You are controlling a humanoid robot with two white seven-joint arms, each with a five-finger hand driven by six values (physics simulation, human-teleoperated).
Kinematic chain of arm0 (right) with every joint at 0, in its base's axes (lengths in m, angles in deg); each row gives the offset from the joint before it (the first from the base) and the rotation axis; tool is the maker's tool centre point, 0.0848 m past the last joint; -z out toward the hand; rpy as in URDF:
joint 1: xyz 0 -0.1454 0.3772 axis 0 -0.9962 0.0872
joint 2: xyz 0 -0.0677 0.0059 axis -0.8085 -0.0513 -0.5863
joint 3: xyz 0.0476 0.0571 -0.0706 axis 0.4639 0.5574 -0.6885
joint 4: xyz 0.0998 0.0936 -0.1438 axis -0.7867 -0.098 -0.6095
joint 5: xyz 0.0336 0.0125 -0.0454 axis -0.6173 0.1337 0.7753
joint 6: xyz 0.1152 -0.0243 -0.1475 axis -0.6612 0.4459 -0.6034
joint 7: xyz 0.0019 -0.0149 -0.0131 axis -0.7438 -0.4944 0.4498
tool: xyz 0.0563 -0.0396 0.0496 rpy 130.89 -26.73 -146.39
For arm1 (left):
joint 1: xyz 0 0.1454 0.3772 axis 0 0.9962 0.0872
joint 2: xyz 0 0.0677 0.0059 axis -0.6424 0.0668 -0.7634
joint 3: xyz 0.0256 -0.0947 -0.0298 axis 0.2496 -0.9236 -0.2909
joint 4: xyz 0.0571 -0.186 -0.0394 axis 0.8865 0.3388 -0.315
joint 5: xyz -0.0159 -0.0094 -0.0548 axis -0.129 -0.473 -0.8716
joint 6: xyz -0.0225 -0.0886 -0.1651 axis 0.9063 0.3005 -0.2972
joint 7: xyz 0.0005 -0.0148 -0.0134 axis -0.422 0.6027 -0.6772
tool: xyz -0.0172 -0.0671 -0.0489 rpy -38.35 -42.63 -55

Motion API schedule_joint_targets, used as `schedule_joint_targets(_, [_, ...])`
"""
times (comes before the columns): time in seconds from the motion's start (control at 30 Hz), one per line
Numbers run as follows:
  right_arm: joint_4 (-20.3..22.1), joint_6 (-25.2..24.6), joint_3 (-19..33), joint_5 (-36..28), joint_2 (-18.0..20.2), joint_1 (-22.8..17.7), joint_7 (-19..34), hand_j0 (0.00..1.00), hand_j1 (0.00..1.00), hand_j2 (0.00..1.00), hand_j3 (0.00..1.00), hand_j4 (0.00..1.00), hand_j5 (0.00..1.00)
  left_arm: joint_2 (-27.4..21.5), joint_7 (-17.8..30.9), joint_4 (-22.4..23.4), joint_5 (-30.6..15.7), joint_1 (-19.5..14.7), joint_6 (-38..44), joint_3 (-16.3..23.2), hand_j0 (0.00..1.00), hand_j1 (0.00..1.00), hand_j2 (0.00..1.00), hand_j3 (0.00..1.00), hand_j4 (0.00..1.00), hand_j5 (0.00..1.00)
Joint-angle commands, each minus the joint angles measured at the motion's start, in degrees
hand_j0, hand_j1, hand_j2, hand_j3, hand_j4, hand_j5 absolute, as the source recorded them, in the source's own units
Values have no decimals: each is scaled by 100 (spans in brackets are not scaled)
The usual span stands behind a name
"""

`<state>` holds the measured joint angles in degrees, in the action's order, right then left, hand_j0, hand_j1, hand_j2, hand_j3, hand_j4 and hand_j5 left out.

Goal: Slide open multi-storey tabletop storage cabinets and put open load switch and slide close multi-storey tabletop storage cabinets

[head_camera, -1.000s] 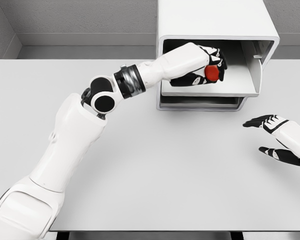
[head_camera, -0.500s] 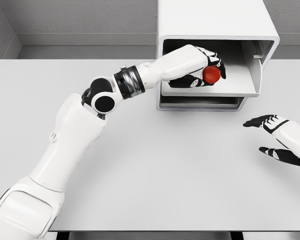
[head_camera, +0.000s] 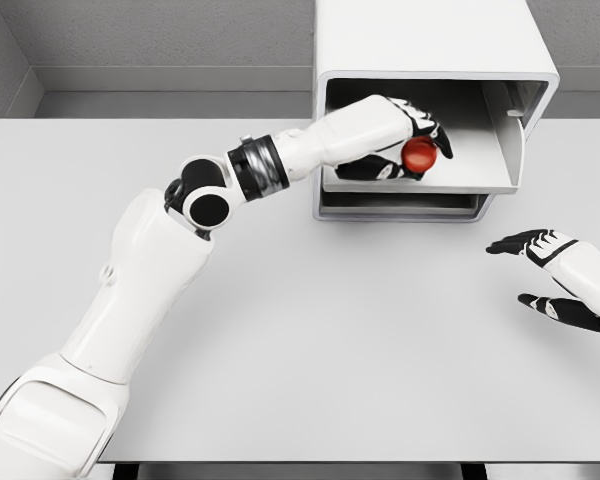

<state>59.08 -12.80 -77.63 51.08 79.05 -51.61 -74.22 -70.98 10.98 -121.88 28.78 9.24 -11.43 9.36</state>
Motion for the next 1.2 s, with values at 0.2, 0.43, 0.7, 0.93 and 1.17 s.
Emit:
schedule_joint_targets(0.2, [-6, -8, 1, -38, 6, 0, -3, 81, 81, 81, 81, 81, 81, -1, -11, 97, 80, 0, 8, 4, 66, 66, 66, 66, 66, 66])
schedule_joint_targets(0.43, [-6, -8, 1, -38, 6, 0, -3, 81, 81, 81, 81, 81, 81, -1, -11, 132, 80, 0, -1, -5, 72, 72, 72, 72, 72, 72])
schedule_joint_targets(0.7, [3, -8, 10, -38, 6, 0, 6, 81, 81, 81, 81, 81, 81, -1, -20, 53, 80, 0, -1, -75, 83, 83, 83, 83, 83, 83])
schedule_joint_targets(0.93, [-6, -8, 10, -38, 6, 0, 6, 81, 81, 81, 81, 81, 81, -1, -20, -88, 80, 26, -1, -163, 84, 84, 84, 84, 84, 84])
schedule_joint_targets(1.17, [3, -8, 1, -47, 6, 88, 41, 81, 81, 81, 81, 81, 81, -1, -20, -580, 80, 132, -1, -312, 85, 85, 85, 85, 85, 85])
